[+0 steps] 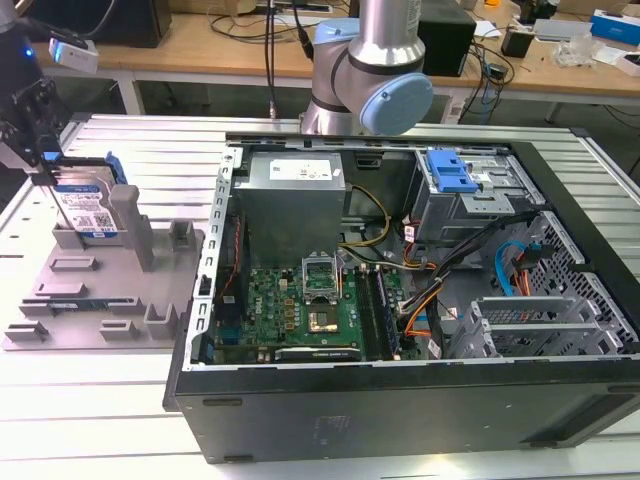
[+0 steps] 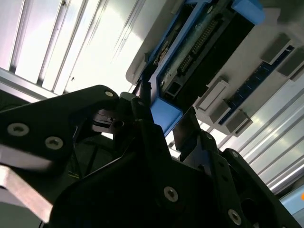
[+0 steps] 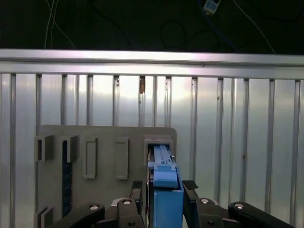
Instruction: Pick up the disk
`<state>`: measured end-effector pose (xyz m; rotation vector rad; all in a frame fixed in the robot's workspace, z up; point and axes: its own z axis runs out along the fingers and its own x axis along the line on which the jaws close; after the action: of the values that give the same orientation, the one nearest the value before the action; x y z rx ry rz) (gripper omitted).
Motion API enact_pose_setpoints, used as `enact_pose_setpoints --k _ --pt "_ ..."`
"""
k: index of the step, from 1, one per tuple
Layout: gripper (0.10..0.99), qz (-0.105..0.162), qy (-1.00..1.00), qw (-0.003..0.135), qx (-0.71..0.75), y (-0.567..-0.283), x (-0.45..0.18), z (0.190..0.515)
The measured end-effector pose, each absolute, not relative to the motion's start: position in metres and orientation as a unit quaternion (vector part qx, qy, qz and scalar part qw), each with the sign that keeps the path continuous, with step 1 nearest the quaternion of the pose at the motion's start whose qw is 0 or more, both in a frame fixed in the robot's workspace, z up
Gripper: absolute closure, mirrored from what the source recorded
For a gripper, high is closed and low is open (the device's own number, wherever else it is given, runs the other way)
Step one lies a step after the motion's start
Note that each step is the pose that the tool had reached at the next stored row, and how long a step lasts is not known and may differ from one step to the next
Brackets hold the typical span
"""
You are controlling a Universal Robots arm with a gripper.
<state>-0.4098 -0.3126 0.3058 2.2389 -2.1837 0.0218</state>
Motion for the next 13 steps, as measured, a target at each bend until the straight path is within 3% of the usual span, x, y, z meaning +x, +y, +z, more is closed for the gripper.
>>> enact_pose_setpoints --k 13 --pt "0.635 0.007 -0.702 0.007 0.712 -0.3126 -0.4077 0.3031"
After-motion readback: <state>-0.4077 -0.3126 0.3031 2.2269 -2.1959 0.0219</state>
